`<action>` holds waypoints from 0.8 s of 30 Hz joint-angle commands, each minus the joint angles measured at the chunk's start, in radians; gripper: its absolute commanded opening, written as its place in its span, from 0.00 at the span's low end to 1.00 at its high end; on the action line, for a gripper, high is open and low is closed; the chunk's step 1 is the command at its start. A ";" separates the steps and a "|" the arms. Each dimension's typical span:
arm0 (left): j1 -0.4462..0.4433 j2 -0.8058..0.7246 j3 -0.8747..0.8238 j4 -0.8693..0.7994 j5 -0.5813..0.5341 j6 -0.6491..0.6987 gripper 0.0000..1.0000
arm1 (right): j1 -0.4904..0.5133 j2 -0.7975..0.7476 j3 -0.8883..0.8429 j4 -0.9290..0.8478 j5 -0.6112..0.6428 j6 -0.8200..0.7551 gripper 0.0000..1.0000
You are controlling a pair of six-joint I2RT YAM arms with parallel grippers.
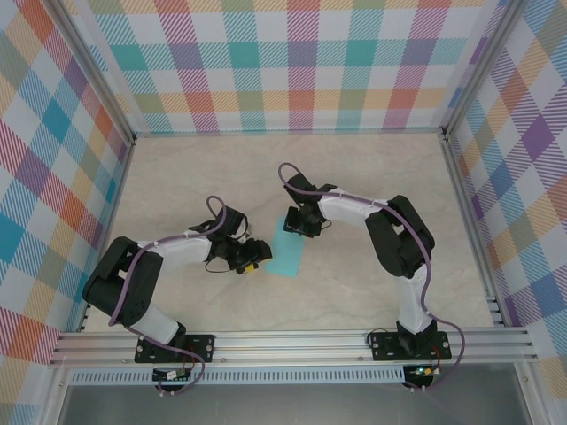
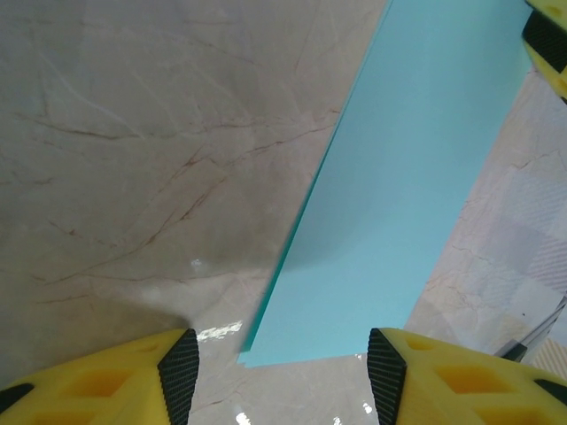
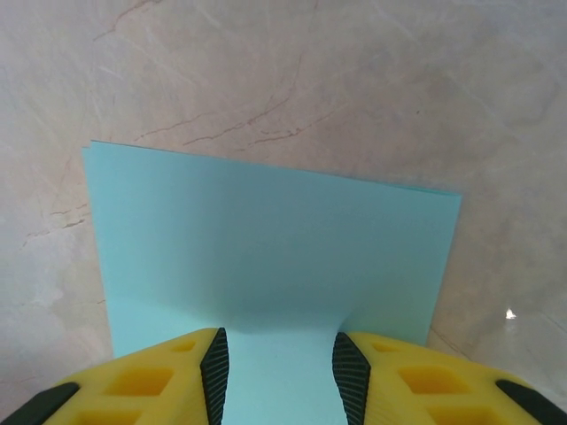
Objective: Fold a paper plane with a square sheet of paper (pick it up from the middle)
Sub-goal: Fold the triangle a second time at the center of the table.
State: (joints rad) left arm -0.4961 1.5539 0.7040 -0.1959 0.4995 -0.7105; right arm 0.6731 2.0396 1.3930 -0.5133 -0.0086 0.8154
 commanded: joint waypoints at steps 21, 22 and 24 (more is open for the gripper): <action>-0.062 0.052 0.063 -0.041 0.061 0.035 0.49 | -0.024 0.093 -0.064 -0.004 0.015 0.014 0.39; -0.062 0.051 0.066 -0.046 0.064 0.041 0.49 | -0.025 0.095 -0.063 -0.004 0.015 0.013 0.39; -0.062 0.048 0.072 -0.052 0.065 0.049 0.49 | -0.024 0.097 -0.063 -0.005 0.015 0.013 0.39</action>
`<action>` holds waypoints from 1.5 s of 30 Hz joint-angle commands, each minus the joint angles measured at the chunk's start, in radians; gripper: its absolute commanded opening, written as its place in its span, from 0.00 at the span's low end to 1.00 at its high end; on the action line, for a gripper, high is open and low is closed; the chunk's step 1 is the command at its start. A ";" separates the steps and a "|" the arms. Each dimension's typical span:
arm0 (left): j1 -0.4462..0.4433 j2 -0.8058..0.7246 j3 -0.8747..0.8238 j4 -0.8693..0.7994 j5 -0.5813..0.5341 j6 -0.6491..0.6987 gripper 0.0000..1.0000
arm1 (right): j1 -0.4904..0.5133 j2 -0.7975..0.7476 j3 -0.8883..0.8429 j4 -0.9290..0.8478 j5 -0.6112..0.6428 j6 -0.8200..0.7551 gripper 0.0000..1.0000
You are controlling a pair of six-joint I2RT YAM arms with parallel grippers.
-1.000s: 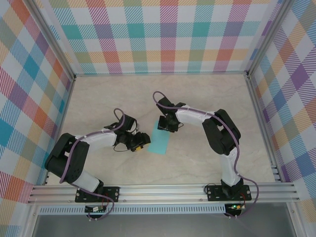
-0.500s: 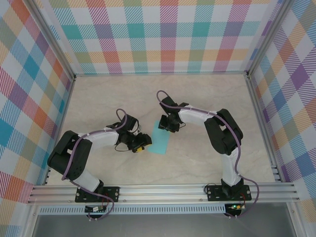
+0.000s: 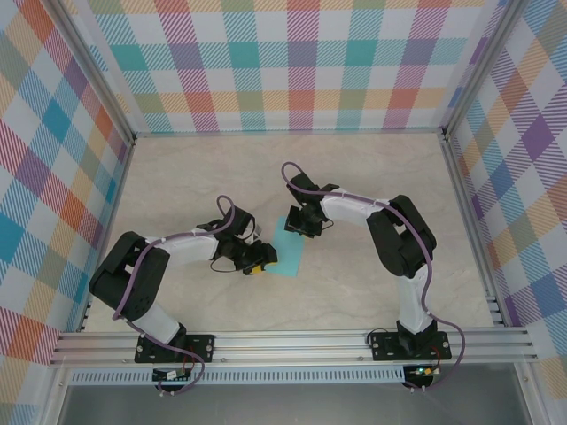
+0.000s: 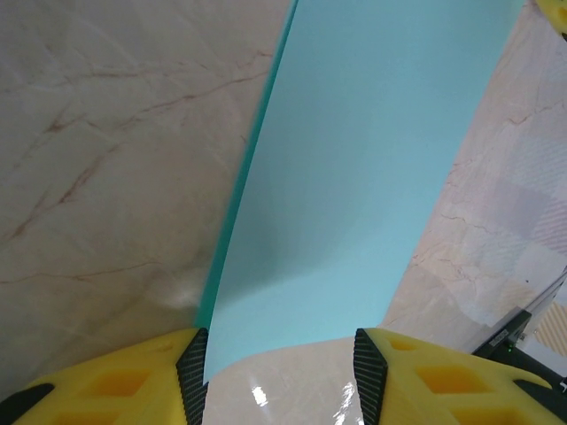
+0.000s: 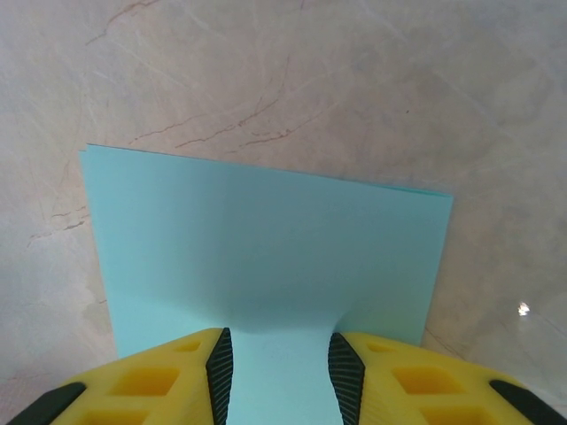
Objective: Fold a paper plane with a square sheet of paper (pick it up from the middle)
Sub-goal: Fold the triangle a second time at the center of the table.
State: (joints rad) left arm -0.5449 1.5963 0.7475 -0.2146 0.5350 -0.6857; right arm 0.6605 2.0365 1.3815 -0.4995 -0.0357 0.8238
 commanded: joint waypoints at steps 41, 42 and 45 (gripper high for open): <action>-0.013 0.132 0.078 0.303 0.099 -0.085 0.43 | -0.102 -0.107 -0.167 0.208 -0.377 -0.083 0.37; -0.013 0.133 0.079 0.298 0.093 -0.082 0.42 | -0.103 -0.124 -0.168 0.207 -0.382 -0.093 0.37; -0.013 0.137 0.076 0.296 0.083 -0.082 0.39 | -0.109 -0.179 -0.190 0.206 -0.383 -0.109 0.37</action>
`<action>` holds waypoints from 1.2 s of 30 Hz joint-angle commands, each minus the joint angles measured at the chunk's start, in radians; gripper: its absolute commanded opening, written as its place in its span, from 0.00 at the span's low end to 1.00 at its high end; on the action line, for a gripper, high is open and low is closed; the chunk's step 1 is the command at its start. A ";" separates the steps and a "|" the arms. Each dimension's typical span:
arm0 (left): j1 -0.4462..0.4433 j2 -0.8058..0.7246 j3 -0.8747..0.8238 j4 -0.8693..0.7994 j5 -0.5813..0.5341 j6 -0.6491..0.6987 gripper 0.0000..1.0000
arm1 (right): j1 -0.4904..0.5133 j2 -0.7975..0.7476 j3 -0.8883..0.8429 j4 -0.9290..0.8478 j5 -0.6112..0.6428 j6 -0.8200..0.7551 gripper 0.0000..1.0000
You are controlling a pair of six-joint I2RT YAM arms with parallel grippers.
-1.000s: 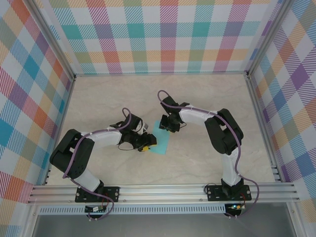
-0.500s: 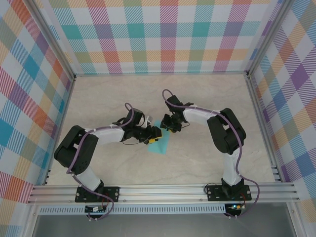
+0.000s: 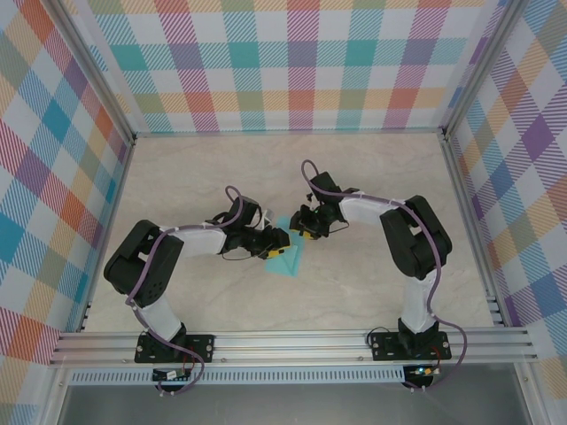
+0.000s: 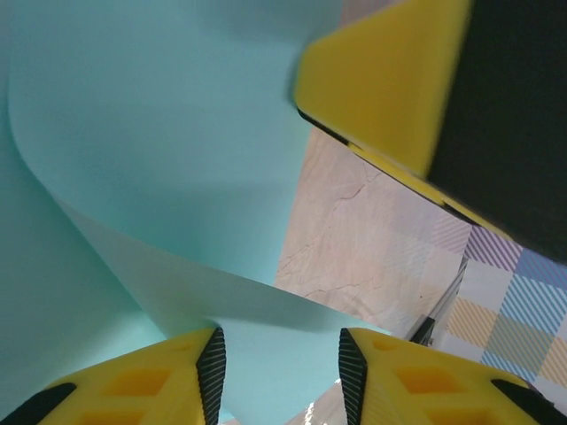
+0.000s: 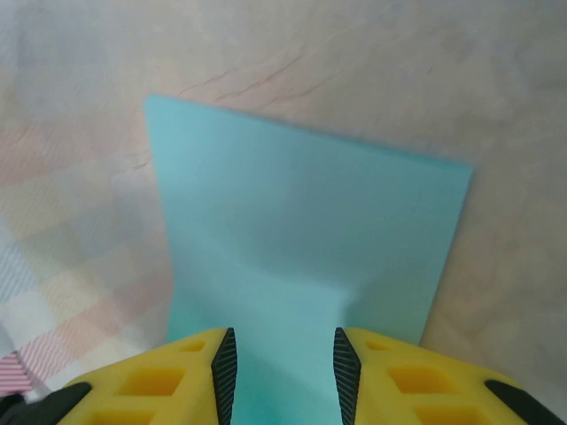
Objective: Fold a paper plane with a square sheet of paper (pick it up from the middle)
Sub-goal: Fold the triangle a second time at the center of the table.
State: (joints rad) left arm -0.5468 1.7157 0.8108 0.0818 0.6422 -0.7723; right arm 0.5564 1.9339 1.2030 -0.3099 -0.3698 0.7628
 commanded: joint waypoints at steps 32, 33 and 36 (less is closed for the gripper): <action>-0.012 0.030 0.017 -0.034 -0.047 0.012 0.32 | 0.013 -0.139 -0.212 0.093 -0.173 -0.048 0.31; -0.012 0.031 0.018 -0.034 -0.047 0.012 0.32 | 0.013 -0.135 -0.212 0.097 -0.181 -0.046 0.30; -0.012 0.031 0.020 -0.036 -0.047 0.013 0.32 | 0.013 -0.126 -0.212 0.107 -0.186 -0.043 0.26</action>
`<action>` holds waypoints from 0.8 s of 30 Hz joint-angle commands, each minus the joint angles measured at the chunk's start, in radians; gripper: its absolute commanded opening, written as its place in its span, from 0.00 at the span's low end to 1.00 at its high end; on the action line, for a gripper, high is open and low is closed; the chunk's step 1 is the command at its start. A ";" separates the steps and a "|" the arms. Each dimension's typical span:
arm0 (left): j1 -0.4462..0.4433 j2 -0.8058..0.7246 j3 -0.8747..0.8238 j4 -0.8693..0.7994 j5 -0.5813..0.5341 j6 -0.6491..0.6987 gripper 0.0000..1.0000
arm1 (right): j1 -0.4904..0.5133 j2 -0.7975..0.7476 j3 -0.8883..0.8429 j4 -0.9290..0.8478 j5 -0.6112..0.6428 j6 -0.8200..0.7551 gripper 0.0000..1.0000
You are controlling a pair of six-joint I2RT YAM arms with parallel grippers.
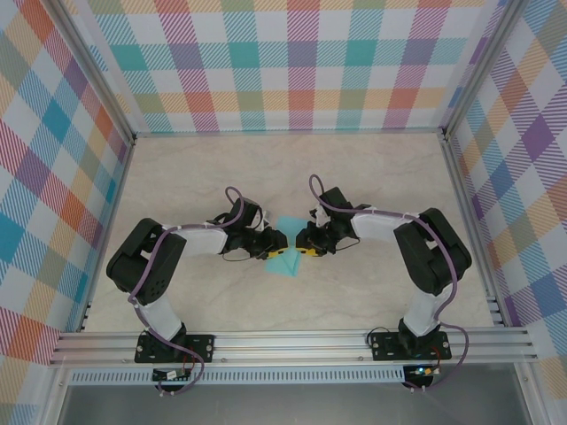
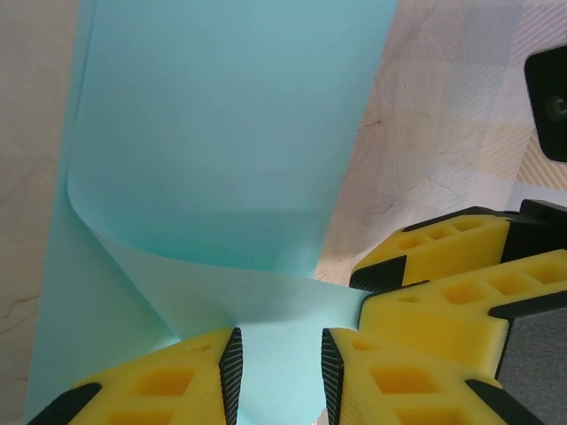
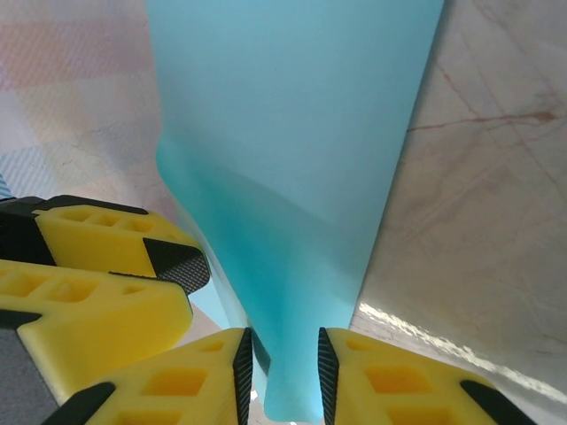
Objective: Fold a paper plane with a square sheet of paper (pick it up from the middle)
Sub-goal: Fold the triangle a second time at the center of the table.
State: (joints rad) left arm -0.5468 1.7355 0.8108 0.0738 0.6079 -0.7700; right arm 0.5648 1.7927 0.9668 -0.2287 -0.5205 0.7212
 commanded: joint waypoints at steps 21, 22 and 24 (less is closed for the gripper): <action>-0.023 -0.070 0.013 -0.034 0.023 0.007 0.33 | 0.004 0.045 0.036 0.010 0.047 -0.019 0.08; -0.027 -0.071 0.017 -0.037 0.023 0.005 0.33 | 0.005 0.049 0.038 0.008 0.047 -0.019 0.07; -0.038 -0.073 0.024 -0.046 0.018 0.005 0.33 | 0.004 0.053 0.039 0.005 0.047 -0.019 0.07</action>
State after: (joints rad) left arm -0.5552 1.6924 0.8219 0.0540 0.6121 -0.7700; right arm 0.5648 1.8248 0.9737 -0.2253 -0.4789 0.7200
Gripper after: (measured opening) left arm 0.329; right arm 0.078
